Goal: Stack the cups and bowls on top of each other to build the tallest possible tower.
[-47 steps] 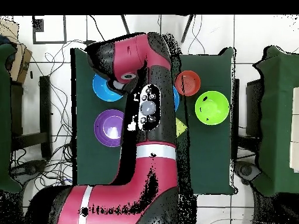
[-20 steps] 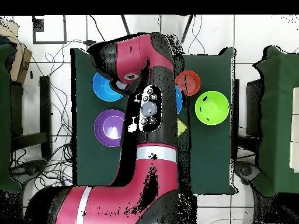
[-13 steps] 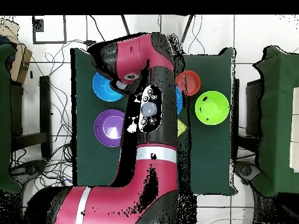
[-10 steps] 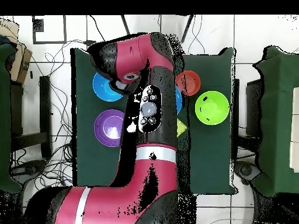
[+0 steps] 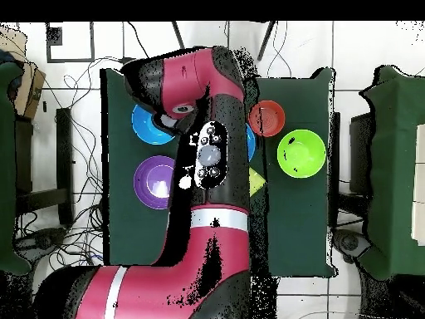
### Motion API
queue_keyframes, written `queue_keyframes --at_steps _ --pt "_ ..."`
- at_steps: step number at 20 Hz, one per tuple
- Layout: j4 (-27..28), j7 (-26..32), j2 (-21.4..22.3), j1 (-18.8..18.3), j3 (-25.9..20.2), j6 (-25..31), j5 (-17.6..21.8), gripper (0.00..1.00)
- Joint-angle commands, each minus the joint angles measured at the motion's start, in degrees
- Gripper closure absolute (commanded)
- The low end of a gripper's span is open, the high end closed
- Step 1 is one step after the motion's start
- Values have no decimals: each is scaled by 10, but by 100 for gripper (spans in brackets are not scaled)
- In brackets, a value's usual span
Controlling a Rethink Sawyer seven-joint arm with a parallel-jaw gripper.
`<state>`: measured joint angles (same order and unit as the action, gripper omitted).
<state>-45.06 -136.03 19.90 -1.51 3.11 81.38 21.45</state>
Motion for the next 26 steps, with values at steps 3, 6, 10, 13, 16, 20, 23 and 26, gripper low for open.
queue_keyframes --at_steps 3,6,10,13,16,20,23,26 --pt "7 39 -3 11 -31 28 -3 100" --pt "4 36 -2 12 -30 28 -3 100" --pt "-1 35 -1 12 -29 22 -3 100" --pt "1 36 -2 12 -28 21 -3 100" --pt "3 35 -3 13 -28 22 -4 100" --pt "6 32 -6 13 -29 19 -4 100" --pt "10 30 -8 13 -29 20 -4 100" --pt "12 30 -9 13 -30 21 -5 100"
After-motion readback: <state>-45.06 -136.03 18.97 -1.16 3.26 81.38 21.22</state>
